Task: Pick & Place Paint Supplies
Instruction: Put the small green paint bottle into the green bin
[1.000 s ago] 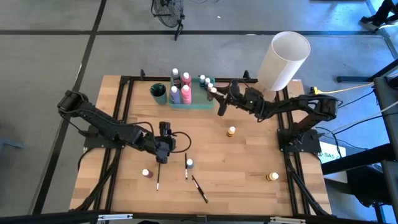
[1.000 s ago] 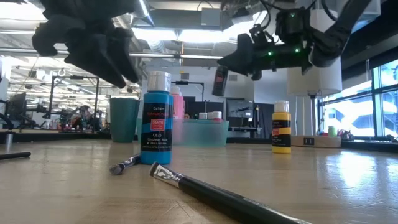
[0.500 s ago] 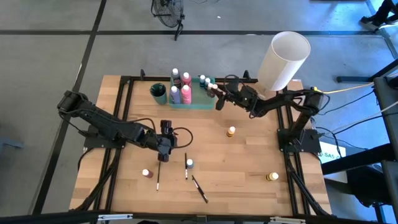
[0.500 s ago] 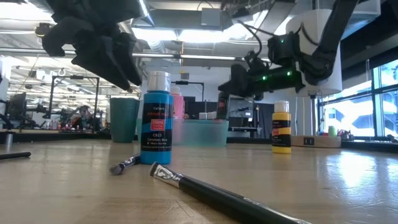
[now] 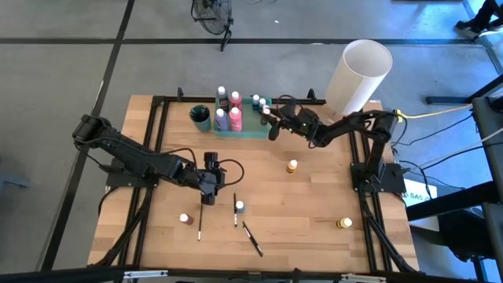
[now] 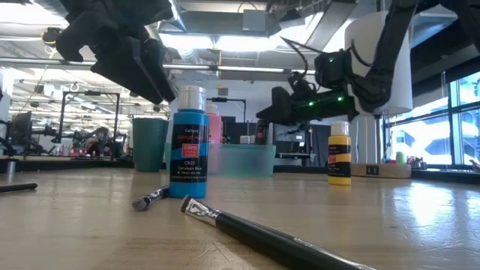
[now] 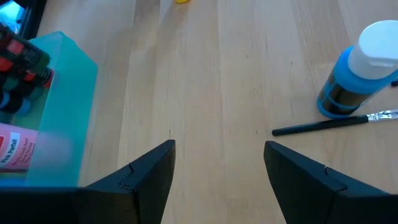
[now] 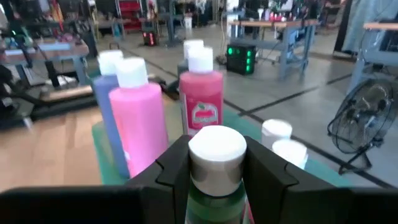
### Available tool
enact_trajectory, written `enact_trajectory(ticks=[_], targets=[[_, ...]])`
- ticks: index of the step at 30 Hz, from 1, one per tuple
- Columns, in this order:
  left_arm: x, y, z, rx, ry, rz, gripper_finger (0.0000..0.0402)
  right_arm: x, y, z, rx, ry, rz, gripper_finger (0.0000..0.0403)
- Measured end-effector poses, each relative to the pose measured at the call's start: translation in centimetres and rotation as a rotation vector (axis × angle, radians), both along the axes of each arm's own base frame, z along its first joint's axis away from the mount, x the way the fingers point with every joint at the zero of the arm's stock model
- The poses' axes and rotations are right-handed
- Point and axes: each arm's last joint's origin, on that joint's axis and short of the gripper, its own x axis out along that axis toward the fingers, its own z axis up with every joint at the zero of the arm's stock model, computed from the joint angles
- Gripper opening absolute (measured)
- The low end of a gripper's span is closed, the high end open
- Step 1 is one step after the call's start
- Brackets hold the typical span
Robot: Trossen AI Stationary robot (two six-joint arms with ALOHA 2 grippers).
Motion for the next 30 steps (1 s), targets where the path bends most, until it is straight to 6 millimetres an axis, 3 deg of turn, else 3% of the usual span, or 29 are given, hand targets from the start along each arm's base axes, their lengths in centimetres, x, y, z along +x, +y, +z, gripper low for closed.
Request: enact_trajectory(ticks=[7, 12, 30], targets=[[0.0, 0.0, 0.0, -0.007, -0.001, 0.007, 0.0242, 1.2, -0.7, -0.7, 0.016, 0.052, -0.017, 0.0116], [0.0, 0.0, 0.0, -0.008, 0.0, 0.007, 0.0242, 1.0, -0.9, -1.1, 0.011, 0.107, -0.102, 0.0116], [0.0, 0.0, 0.0, -0.017, -0.003, 0.018, 0.0242, 0.9, -0.9, -1.6, 0.008, 0.171, -0.118, 0.0116]])
